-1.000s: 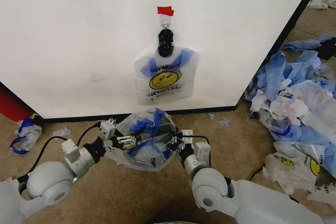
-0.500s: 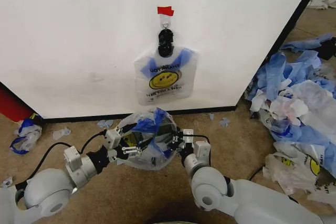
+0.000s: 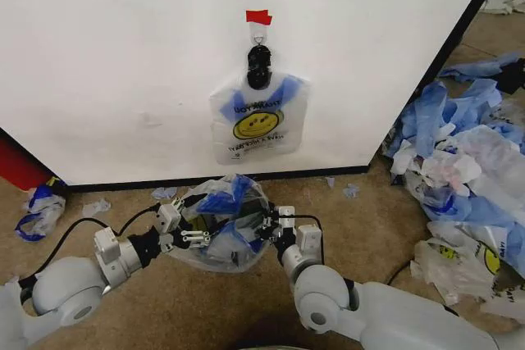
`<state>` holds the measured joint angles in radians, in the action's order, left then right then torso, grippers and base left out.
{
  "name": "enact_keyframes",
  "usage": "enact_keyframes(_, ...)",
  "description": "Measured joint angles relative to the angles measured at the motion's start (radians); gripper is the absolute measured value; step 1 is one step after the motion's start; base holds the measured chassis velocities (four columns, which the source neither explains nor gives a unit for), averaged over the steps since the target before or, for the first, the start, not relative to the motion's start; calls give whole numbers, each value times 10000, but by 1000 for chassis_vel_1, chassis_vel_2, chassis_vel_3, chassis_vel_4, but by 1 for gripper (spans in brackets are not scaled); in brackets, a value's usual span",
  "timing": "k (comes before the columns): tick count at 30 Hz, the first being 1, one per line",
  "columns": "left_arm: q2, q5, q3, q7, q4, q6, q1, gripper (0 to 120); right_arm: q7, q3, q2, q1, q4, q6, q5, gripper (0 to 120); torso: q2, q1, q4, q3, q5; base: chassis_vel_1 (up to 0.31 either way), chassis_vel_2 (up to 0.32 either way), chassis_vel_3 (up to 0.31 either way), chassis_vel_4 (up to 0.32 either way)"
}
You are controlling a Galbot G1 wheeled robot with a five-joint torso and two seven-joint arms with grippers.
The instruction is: Pick up the garbage bag from the wall and place it over the trash bin.
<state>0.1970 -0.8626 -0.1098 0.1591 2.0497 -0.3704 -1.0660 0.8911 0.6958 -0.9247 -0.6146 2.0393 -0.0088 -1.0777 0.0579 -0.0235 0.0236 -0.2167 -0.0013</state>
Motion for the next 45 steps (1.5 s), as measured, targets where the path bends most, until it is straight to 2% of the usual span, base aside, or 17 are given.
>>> enact_keyframes(3, 71, 571, 148, 1070, -372, -442, 0, 88, -23, 32, 21, 8, 5, 24, 42, 0, 0, 0, 0, 0, -1, 0, 0, 0, 0)
enact_keyframes(4, 71, 571, 148, 1070, -372, -442, 0, 88, -23, 32, 21, 8, 5, 24, 42, 0, 0, 0, 0, 0, -1, 0, 0, 0, 0)
enact_keyframes(7, 94, 1671, 649, 2579, -806, -938, -109, 88, -37, 37, 47, 4, 31, 33, 78, 0, 0, 0, 1, 0, 0, 0, 0, 0, 0)
enact_keyframes(11, 142, 2376, 1012, 3048, -1040, -1082, -126, 88, -40, 38, 53, 0, 41, 37, 110, 0, 0, 0, -1, 0, 1, 0, 0, 0, 0)
enact_keyframes(17, 244, 2542, 1512, 2466, -1388, -716, 47, 88, -83, 15, 80, -60, 51, 67, 198, 0, 0, 0, 1, 0, 2, 0, 0, 0, 0)
enact_keyframes(27, 293, 2326, 1541, 1631, -1658, -407, -14, 88, -153, -39, 138, -72, 50, 103, 268, 0, 0, 0, 0, 0, 1, 0, 0, 0, 0)
enact_keyframes(31, 328, 2260, 1509, 549, -1152, 44, -107, 87, -172, -39, 143, -34, -18, 108, 297, 0, 0, 0, 0, 0, 0, 0, 0, 0, 0)
enact_keyframes(34, 275, 2217, 1504, 171, -864, 248, -134, 86, -180, -39, 133, -30, -62, 111, 318, 0, 0, 0, 0, 0, 2, 0, 0, 0, 0)
enact_keyframes(45, 178, 1975, 1054, -627, -259, 617, -167, 86, -220, -128, 180, -31, -112, 147, 418, 0, 0, 0, 0, 0, 1, 0, 0, 0, 0)
